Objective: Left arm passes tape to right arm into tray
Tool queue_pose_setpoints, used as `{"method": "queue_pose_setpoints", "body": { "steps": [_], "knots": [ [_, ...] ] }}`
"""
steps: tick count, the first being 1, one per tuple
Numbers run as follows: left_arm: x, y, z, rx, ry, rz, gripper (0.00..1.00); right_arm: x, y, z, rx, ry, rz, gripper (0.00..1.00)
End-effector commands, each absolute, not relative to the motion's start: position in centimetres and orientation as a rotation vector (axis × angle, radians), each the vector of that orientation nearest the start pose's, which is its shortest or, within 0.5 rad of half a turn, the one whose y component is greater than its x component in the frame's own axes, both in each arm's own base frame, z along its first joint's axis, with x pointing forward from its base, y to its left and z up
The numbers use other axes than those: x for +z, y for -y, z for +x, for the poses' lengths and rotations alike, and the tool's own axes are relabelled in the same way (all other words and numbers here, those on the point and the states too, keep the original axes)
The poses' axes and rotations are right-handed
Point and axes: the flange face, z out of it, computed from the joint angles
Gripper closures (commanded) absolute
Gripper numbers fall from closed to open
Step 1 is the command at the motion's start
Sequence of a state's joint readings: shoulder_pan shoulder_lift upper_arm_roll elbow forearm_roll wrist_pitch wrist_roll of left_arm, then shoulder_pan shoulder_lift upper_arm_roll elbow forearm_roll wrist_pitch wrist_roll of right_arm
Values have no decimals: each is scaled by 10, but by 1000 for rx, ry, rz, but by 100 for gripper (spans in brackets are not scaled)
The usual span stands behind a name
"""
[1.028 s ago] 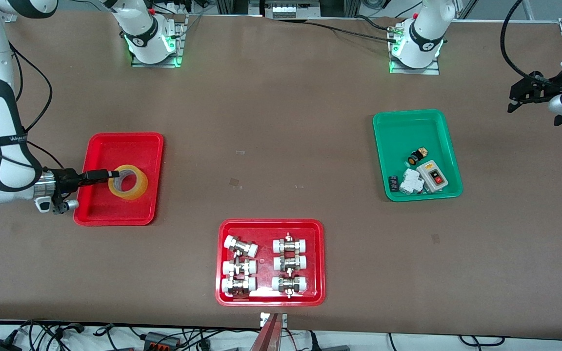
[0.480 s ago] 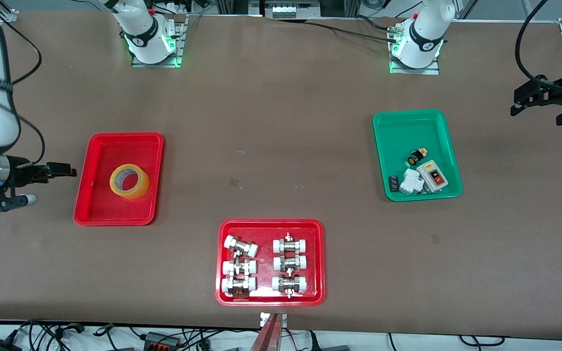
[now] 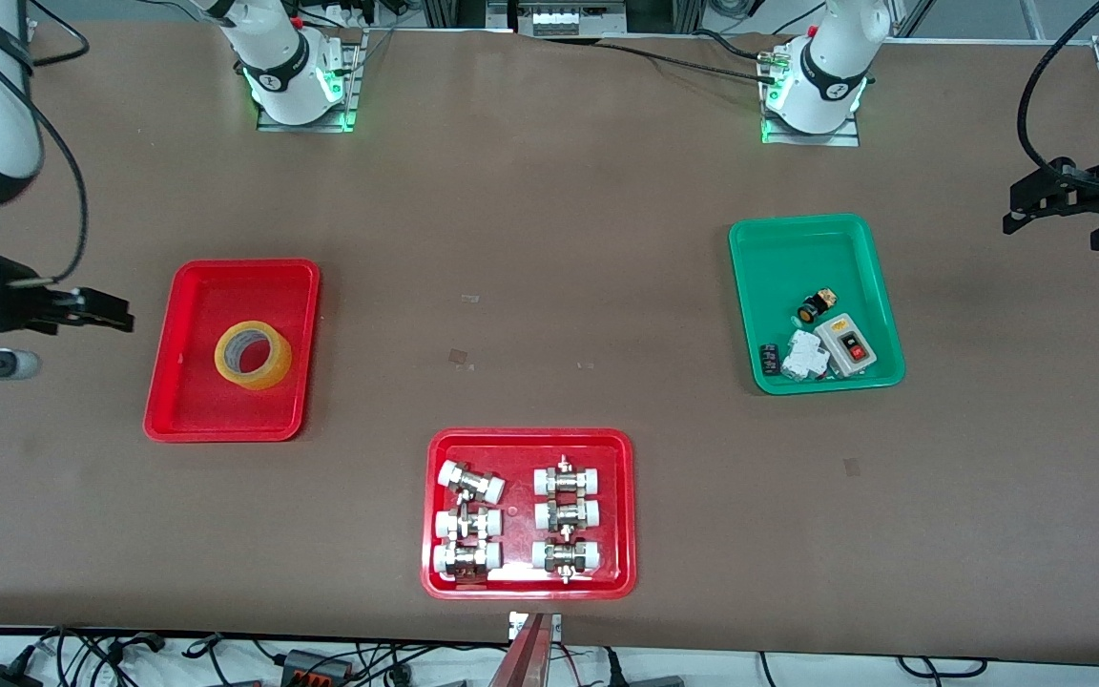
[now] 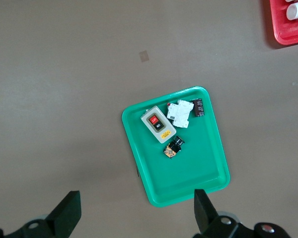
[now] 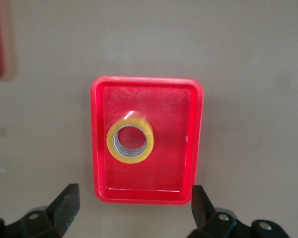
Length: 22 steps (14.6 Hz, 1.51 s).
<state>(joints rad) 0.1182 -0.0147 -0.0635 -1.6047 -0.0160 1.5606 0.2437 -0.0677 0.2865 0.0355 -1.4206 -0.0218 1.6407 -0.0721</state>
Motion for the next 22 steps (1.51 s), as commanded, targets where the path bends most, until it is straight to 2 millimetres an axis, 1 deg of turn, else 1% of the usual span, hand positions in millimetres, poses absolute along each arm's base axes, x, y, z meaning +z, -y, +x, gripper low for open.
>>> {"method": "queue_pose_setpoints", "body": {
  "steps": [1, 2, 3, 5, 7, 8, 9, 11, 12, 13, 16, 19, 22],
  "knots": [
    [618, -29, 548, 34, -277, -3161, 0, 549, 28, 642, 86, 13, -3157, 0],
    [618, -28, 548, 34, -275, -3163, 0, 558, 30, 641, 45, 3, -3155, 0],
    [618, -29, 549, 34, -275, -3163, 0, 561, 32, 641, 18, -2, -3156, 0],
    [618, -29, 549, 34, -275, -3163, 0, 574, 29, 642, -81, 7, -3161, 0],
    [617, -30, 549, 36, -282, -3163, 0, 576, 22, 645, -127, 29, -3172, 0],
    [617, -32, 549, 36, -277, -3163, 0, 578, 25, 642, -149, 19, -3179, 0],
    [617, -32, 549, 36, -280, -3163, 0, 577, 20, 637, -164, 33, -3180, 0],
    [617, -33, 549, 36, -280, -3163, 0, 574, 28, 631, -193, 15, -3188, 0],
    [617, -34, 549, 36, -277, -3163, 0, 573, 28, 628, -202, 24, -3191, 0],
    [616, -34, 549, 38, -280, -3163, 0, 575, 28, 621, -214, 25, -3192, 0],
    [616, -34, 549, 38, -275, -3165, 0, 569, 28, 598, -227, 30, -3189, 0],
    [616, -34, 549, 38, -275, -3165, 0, 562, 26, 574, -178, 22, -3184, 0],
    [617, -35, 549, 36, -277, -3163, 0, 563, 29, 554, -161, 12, -3177, 0]
  ]
}}
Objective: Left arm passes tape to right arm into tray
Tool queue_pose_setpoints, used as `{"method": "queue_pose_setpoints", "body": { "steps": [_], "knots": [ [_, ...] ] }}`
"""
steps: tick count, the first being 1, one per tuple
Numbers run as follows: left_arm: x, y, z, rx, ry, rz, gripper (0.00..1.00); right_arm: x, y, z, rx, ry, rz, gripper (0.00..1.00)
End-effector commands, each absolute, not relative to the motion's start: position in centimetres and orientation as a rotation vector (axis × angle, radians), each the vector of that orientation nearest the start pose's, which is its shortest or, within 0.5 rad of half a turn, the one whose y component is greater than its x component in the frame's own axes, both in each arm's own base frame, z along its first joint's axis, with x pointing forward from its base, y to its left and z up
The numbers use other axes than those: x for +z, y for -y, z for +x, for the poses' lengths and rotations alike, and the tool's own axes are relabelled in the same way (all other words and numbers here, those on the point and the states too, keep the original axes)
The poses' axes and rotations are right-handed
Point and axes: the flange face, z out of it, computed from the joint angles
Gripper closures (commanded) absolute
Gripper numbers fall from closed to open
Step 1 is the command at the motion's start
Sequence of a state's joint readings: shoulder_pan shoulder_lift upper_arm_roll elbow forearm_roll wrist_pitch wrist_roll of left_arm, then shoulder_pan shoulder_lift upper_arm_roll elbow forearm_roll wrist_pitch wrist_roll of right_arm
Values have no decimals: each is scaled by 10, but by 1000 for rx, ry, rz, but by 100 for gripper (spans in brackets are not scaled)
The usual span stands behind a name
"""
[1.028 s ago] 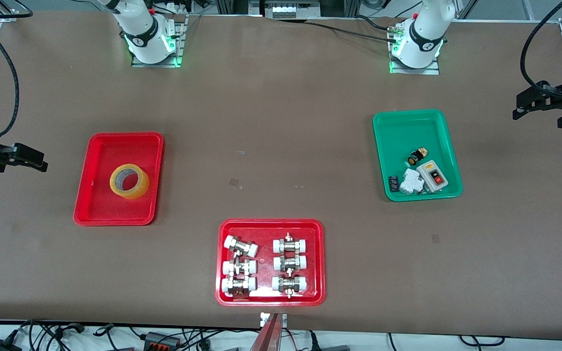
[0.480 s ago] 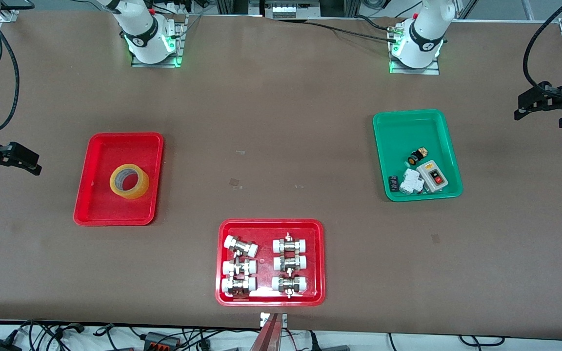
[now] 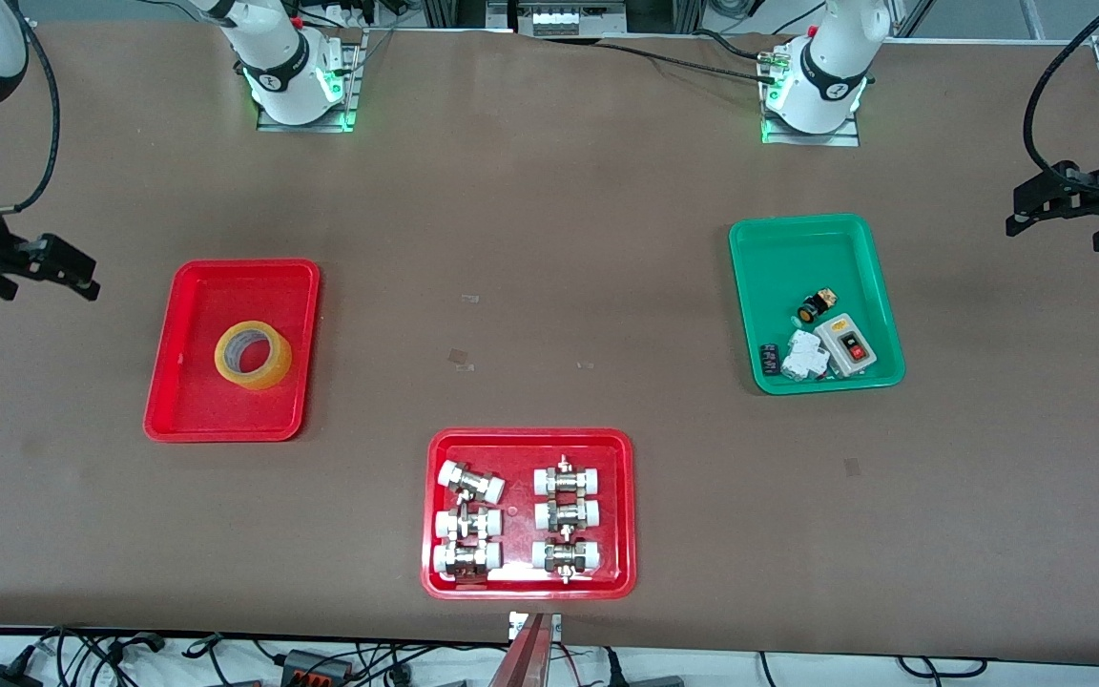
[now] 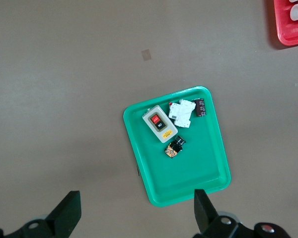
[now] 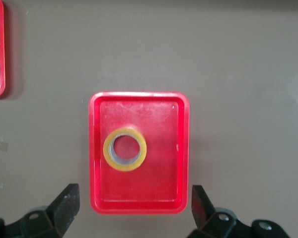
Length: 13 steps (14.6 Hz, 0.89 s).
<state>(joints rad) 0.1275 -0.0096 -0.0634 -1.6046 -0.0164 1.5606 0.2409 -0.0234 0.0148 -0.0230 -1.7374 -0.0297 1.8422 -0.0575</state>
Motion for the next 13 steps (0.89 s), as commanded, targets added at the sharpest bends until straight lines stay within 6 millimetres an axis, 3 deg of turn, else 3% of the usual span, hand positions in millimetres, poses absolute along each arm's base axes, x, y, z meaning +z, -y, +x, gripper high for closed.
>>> {"method": "queue_pose_setpoints", "body": {
  "steps": [1, 13],
  "knots": [
    [616, -35, 550, 38, -275, -3164, 0, 565, 29, 552, -158, 12, -3177, 0],
    [617, -36, 550, 36, -272, -3164, 0, 565, 22, 553, -128, 8, -3136, 0]
  ]
}}
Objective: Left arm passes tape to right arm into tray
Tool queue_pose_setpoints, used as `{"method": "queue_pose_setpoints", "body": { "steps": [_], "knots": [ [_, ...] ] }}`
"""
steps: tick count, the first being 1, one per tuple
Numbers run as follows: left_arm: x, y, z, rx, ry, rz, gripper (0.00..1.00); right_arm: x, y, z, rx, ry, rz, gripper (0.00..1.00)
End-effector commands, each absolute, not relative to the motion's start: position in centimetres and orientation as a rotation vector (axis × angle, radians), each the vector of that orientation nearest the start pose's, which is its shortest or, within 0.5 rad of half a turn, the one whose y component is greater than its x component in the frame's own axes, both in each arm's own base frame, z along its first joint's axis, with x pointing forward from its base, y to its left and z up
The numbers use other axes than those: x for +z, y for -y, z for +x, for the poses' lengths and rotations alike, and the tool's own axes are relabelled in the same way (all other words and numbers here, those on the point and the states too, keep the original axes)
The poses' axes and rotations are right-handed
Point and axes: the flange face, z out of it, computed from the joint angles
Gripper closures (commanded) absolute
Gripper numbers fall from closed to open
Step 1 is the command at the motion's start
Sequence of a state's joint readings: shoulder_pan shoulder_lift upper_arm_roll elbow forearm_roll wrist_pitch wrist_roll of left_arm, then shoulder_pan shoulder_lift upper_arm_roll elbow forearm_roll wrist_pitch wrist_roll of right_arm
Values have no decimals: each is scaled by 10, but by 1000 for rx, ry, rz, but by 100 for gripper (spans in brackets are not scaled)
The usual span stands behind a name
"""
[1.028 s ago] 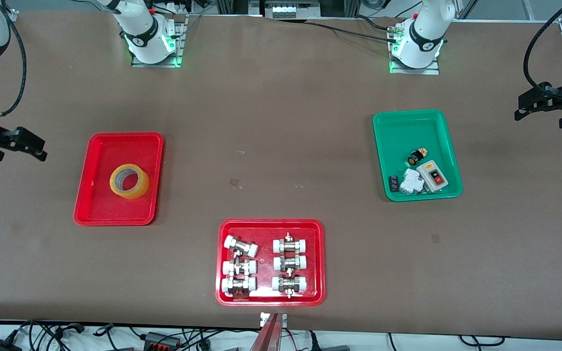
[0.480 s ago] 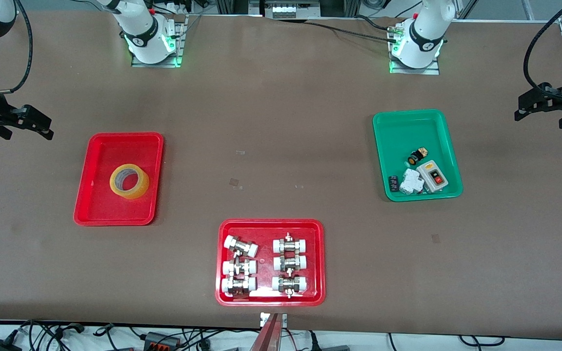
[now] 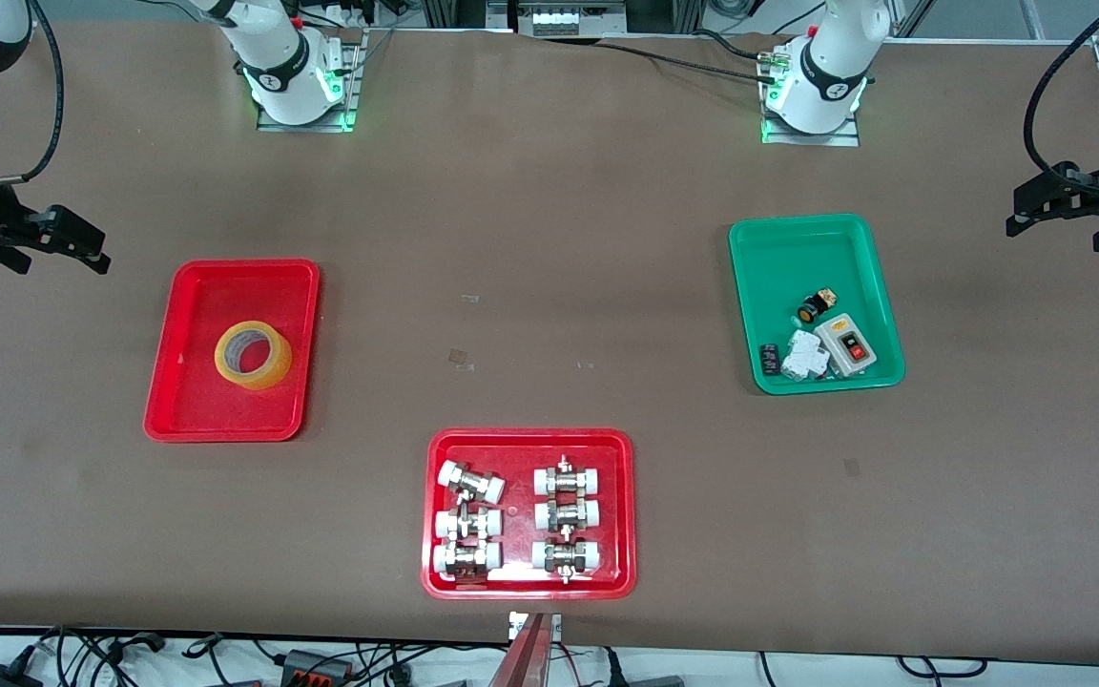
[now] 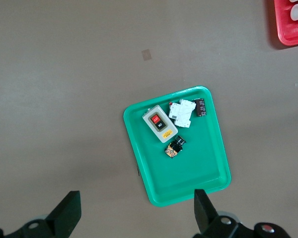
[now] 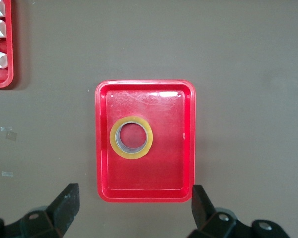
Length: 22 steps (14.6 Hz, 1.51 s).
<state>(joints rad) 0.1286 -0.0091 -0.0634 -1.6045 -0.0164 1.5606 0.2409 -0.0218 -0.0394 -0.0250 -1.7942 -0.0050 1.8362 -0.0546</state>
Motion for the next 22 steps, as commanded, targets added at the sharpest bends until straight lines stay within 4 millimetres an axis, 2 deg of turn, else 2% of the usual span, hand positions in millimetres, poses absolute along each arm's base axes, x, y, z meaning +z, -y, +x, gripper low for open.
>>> {"method": "queue_pose_setpoints", "body": {
  "steps": [1, 8, 12, 22],
  "knots": [
    [617, -36, 550, 36, -272, -3164, 0, 565, 22, 553, -128, 8, -3136, 0],
    [617, -36, 550, 36, -275, -3164, 0, 567, 28, 546, -82, -1, -3136, 0],
    [617, -36, 550, 36, -275, -3164, 0, 567, 23, 541, -41, 31, -3146, 0],
    [617, -36, 549, 37, -263, -3169, 0, 571, 25, 538, -43, 16, -3144, 0]
  ]
}}
